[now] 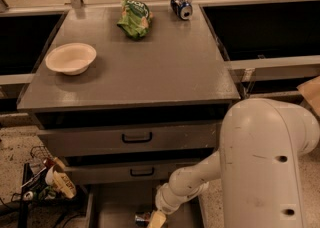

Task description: Pick redbull can from bottom drawer and place on counter

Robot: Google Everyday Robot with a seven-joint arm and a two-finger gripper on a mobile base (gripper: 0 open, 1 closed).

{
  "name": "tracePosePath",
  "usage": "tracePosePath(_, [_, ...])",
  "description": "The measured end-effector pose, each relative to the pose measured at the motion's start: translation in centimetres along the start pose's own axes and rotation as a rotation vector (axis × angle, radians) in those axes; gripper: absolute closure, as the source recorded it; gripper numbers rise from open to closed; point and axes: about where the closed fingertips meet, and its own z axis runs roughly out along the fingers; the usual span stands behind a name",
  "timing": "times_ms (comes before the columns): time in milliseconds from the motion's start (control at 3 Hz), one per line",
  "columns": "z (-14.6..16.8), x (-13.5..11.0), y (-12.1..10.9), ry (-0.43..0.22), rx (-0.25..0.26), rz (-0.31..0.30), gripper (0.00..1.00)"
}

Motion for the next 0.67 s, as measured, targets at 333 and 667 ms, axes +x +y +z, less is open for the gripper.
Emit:
tracePosePath(333, [0.09,0.02,0.06,0.002,0.001,0.000,0.00])
tracePosePath(667, [0.28,-0.01,0.24,0.018,0.018,-0.005,0.00])
